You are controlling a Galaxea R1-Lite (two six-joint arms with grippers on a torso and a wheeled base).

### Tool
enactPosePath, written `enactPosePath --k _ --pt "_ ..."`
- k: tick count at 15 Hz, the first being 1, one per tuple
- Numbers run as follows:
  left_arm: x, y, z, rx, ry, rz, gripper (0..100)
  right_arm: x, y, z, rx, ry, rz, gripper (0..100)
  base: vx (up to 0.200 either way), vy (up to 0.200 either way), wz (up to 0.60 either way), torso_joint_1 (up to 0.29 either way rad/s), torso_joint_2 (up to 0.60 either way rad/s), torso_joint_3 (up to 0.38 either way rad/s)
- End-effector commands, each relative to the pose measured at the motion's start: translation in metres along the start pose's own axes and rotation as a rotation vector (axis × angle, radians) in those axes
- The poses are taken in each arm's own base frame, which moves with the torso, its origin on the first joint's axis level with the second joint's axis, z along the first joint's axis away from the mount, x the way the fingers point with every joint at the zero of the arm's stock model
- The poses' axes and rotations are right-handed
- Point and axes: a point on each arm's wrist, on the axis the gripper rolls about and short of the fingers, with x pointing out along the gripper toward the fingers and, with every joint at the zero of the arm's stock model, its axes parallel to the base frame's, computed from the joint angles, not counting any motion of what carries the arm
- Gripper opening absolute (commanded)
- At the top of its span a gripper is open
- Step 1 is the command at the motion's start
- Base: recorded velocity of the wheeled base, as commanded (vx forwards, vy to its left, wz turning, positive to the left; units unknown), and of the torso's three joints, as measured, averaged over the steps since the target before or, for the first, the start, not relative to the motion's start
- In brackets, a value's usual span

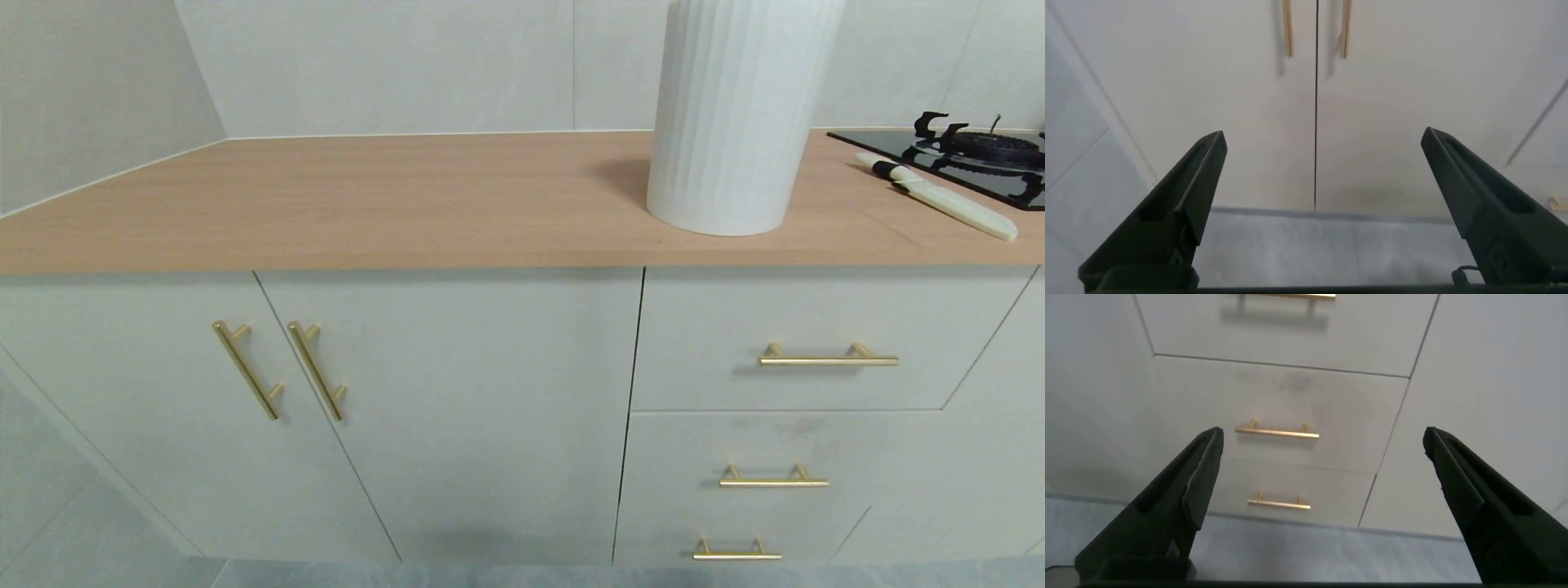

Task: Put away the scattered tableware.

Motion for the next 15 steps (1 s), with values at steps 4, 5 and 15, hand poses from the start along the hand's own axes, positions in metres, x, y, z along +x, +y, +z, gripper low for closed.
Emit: enactPosePath --k 4,5,15 --pt "0.0 0.0 0.0 -0.001 0.0 0.001 100 0.0001 0.0 0.0001 0.0 0.001 0.001 100 0.0 0.0 0.0 0.0 0.0 0.0" --pt "0.0 0.0 0.0 -0.001 0.0 0.001 100 0.0001 0.0 0.0001 0.0 0.001 0.002 100 0.0 0.0 -0.6 0.002 0.0 0.007" --pt "0.0 0.0 0.0 -0.001 0.0 0.001 100 0.0001 0.0 0.0001 0.0 0.001 0.001 100 0.0 0.0 -0.12 0.0 0.0 0.001"
